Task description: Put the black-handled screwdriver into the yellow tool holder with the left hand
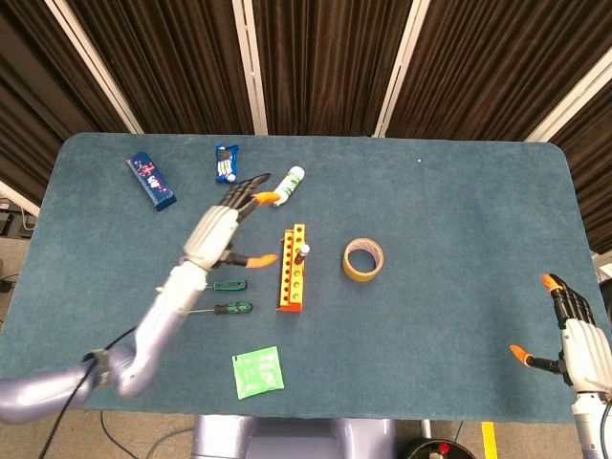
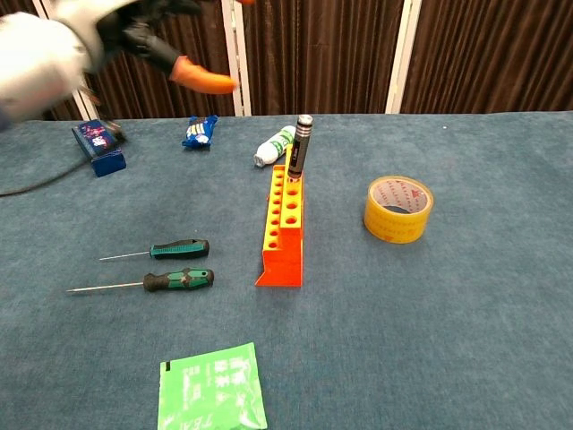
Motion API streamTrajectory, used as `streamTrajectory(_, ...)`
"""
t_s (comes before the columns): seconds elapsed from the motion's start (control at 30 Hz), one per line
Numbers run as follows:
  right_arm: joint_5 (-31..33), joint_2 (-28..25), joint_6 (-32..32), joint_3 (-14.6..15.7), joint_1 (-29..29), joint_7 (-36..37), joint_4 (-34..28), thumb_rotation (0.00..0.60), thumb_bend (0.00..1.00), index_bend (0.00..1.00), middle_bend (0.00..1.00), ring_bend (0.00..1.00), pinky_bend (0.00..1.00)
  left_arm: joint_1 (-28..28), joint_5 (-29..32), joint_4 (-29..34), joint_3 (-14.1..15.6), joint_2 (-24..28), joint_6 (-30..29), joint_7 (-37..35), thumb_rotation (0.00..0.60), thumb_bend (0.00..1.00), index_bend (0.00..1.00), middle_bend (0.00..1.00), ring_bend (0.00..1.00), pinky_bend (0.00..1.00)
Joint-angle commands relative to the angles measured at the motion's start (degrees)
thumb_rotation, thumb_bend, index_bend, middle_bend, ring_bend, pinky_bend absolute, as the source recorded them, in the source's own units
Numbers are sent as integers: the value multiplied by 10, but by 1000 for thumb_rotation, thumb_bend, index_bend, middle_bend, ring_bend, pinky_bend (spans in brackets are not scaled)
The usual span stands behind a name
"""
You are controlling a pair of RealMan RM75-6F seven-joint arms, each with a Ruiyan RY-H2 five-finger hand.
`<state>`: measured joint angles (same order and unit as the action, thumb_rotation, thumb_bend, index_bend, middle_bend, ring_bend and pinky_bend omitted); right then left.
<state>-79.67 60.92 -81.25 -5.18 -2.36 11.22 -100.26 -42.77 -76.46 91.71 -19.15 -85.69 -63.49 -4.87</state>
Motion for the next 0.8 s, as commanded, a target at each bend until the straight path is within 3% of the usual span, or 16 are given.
streamTrajectory(0.03, 1, 1, -2, 2, 0, -17, 1, 600, 66, 1, 0, 0, 0, 66, -36, 77, 59, 93, -66, 133, 600, 134, 198, 0, 0, 0)
streamTrajectory(0.37, -3, 5, -13, 5, 3, -66, 0, 600, 65, 0, 0, 0, 0, 195, -23, 151, 152, 180, -173, 278, 600, 142, 190, 0, 0, 0)
streamTrajectory(0.6, -8, 9, -21, 7, 4, -91, 7, 600, 64, 0, 0, 0, 0, 278, -32, 131, 213, 206, -236, 307, 600, 131, 86, 0, 0, 0)
streamTrajectory(0.8, -7, 14, -14, 9, 1, -104, 12, 600, 64, 0, 0, 0, 0, 323, -55, 98, 235, 216, -266, 274, 600, 119, 3, 0, 0, 0)
